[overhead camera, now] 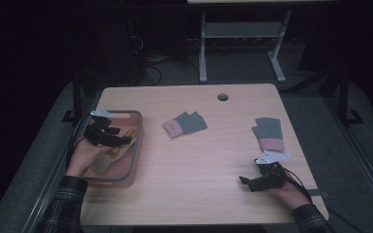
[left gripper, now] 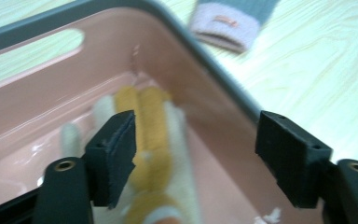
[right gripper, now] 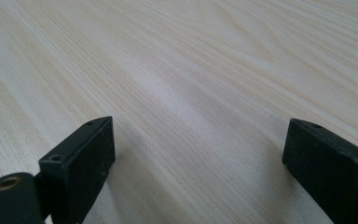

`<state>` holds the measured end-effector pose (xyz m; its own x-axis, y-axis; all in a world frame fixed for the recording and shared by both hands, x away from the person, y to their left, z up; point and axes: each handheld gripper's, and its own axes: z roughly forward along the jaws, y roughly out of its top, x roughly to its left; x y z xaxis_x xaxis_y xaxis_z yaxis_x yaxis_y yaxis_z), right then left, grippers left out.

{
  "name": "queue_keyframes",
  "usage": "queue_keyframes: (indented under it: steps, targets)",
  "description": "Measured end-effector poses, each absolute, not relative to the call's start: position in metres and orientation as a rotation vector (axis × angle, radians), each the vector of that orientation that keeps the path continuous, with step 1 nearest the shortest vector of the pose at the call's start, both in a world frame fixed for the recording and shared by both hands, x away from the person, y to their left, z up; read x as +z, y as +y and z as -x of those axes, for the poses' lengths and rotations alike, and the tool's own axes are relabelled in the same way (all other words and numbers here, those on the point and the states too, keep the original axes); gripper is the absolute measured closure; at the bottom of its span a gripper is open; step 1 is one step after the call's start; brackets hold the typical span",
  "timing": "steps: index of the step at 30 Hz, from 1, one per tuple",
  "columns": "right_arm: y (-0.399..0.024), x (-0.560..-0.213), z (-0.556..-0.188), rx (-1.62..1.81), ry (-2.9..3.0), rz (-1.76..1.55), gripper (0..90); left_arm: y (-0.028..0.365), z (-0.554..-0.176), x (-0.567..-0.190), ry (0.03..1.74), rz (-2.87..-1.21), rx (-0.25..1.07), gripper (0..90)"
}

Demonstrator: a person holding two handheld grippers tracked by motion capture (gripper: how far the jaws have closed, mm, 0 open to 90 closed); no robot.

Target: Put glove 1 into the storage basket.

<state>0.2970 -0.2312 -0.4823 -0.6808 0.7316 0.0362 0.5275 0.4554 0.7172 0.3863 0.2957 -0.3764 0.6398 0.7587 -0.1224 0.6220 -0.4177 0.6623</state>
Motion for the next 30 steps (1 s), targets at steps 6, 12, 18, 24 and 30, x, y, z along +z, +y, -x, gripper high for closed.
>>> queue_keyframes:
  steps: [6,12,18,24,30]
  targets:
    - [-0.231,-0.482,-0.297,1.051,2.431,-1.081,8.8,0.279,-0.378,-0.37,1.027,-2.144,0.236,24.6]
    - [-0.231,-0.482,-0.297,1.051,2.431,-1.081,8.8,0.252,-0.365,-0.365,0.963,-2.136,0.22,24.1]
    - [-0.231,-0.482,-0.297,1.051,2.431,-1.081,8.8,0.23,-0.355,-0.366,0.915,-2.13,0.191,23.5]
    - [-0.231,-0.482,-0.297,1.051,2.431,-1.08,8.8,0.204,-0.345,-0.37,0.874,-2.13,0.169,22.9]
    - [-0.231,-0.482,-0.297,1.05,2.431,-1.082,8.8,0.181,-0.336,-0.378,0.834,-2.151,0.139,22.9]
